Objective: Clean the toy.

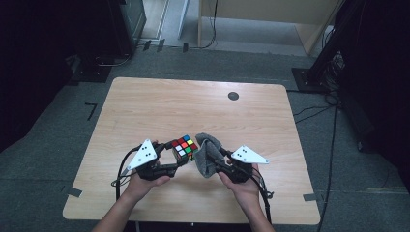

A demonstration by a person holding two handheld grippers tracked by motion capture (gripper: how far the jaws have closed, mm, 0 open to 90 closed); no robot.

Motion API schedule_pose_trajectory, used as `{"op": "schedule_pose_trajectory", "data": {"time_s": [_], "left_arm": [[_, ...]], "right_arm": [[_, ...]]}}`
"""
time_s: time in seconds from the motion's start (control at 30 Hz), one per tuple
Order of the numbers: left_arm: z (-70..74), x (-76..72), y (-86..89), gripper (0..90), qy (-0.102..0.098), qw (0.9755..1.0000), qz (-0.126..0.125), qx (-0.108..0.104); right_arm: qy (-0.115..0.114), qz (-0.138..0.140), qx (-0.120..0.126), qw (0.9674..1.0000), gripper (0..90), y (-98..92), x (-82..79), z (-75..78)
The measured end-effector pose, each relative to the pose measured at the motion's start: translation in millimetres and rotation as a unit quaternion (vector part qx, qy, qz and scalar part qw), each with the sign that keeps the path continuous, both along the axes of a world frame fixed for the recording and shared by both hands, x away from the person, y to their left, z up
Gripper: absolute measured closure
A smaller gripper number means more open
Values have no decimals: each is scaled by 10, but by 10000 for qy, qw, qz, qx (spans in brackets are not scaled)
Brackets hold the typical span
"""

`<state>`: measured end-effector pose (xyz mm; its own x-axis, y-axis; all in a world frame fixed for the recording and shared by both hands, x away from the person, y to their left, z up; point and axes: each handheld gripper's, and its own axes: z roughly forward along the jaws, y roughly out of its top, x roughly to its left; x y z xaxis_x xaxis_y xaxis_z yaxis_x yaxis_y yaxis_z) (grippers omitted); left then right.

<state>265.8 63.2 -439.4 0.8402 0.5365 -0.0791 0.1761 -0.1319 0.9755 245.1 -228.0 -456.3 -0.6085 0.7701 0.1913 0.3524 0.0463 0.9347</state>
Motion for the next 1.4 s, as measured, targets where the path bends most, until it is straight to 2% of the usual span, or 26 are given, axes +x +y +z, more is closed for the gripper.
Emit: {"op": "schedule_pose_trajectory", "data": {"time_s": [0.07,0.17,0.23,0.33,0.5,0.63,0.73,0.93,1.03,1.07,1.2,1.3,1.4], "left_arm": [[4,17,20,342,59,9999,91,-68],[13,44,61,342,103,9997,201,-130],[16,67,90,342,214,9991,249,-261],[20,81,101,342,364,9979,335,-416],[42,59,69,342,432,9968,438,-517],[69,18,21,342,463,9958,423,-660],[71,-24,-58,342,467,9961,398,-628],[53,-83,-182,341,587,9961,248,-610],[47,-98,-214,342,570,9965,204,-581],[46,-96,-214,342,600,9961,210,-605],[27,-81,-207,342,653,9955,201,-649],[28,-81,-192,329,503,9963,91,-688],[57,-72,-148,300,423,9962,78,-757]], "right_arm": [[-58,-168,-62,9998,501,-57,24,5],[-123,-321,28,9994,429,-130,29,56],[-244,-346,83,9991,400,-150,18,97],[-377,-114,121,9992,354,-66,-15,112],[-464,485,16,9977,270,296,-117,55],[-675,553,14,9962,266,498,-199,31],[-738,518,27,9959,261,568,-221,14],[-847,258,-126,9960,242,614,-235,-31],[-1051,75,-303,9940,298,619,-267,-32],[-1096,74,-293,9935,311,619,-276,-29],[-1118,-36,-372,9930,342,619,-285,-35],[-1152,-58,-431,9924,344,620,-306,-19],[-1072,15,-403,9934,346,591,-296,-1]]}}
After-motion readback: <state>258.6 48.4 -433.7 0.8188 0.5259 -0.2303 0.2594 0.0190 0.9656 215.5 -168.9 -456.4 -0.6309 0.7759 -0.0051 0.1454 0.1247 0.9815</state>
